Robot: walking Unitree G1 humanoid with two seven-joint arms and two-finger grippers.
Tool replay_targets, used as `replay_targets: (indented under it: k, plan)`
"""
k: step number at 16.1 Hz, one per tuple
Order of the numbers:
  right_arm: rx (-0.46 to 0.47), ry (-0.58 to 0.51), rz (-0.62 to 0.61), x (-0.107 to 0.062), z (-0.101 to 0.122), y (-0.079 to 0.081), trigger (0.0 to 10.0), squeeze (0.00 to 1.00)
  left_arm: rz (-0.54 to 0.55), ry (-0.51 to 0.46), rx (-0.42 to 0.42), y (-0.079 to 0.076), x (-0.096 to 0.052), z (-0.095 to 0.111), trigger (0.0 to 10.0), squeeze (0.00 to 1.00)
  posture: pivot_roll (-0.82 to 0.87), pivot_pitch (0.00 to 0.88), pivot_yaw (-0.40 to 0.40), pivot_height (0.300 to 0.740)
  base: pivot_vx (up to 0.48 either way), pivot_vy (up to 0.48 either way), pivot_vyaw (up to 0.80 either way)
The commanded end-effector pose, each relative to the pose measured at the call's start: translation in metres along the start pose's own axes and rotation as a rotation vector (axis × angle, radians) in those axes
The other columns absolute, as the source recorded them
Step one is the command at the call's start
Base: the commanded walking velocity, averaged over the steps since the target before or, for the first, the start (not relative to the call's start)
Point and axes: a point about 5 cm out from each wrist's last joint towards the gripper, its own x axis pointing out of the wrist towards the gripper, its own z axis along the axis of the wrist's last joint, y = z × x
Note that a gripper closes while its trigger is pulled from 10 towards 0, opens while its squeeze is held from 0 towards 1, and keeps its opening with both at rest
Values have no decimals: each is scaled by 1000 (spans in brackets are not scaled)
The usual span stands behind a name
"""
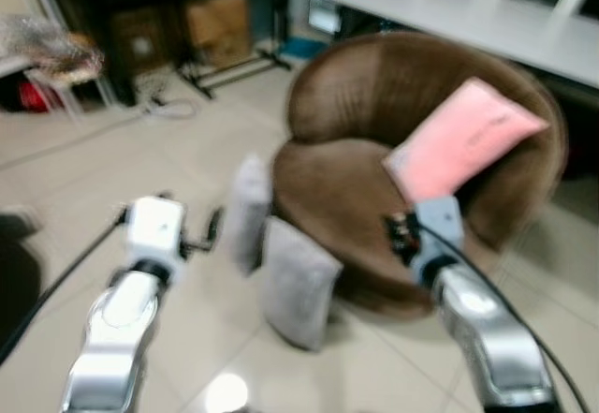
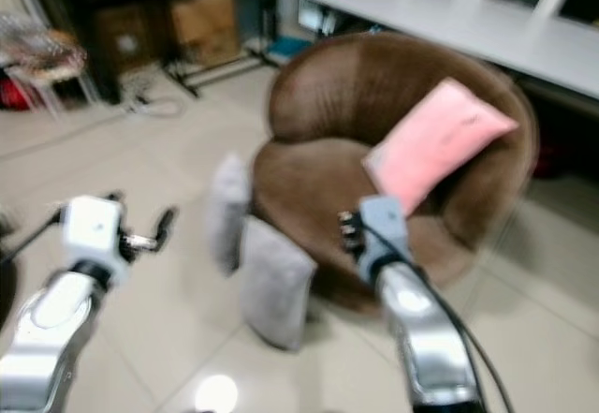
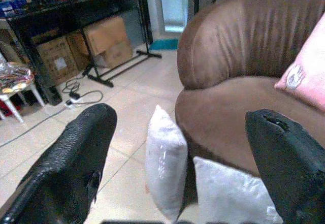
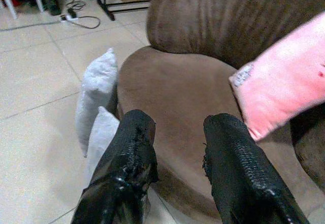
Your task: Move the pillow to the sofa from floor
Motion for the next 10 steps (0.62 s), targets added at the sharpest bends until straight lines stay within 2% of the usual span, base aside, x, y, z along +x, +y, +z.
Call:
replay_targets:
  k: [1, 2, 5, 10]
  plan:
    - [-8, -38, 29, 2, 9, 5, 10000, 0, 7, 6, -1, 4, -1, 0, 10000, 0, -61, 0, -29, 740, 255, 0, 800]
    - [1, -34, 25, 2, 9, 5, 10000, 0, 5, 7, 1, 5, -1, 0, 10000, 0, -61, 0, -29, 740, 394, 0, 800]
    - [31, -17, -19, 4, 5, 2, 10000, 0, 3, 9, 2, 5, -2, 0, 10000, 0, -53, 0, -38, 740, 431, 0, 0]
    - [18, -1, -36, 5, 3, 0, 10000, 0, -4, 13, 6, 6, 0, 0, 10000, 0, -60, 0, -31, 740, 428, 0, 0]
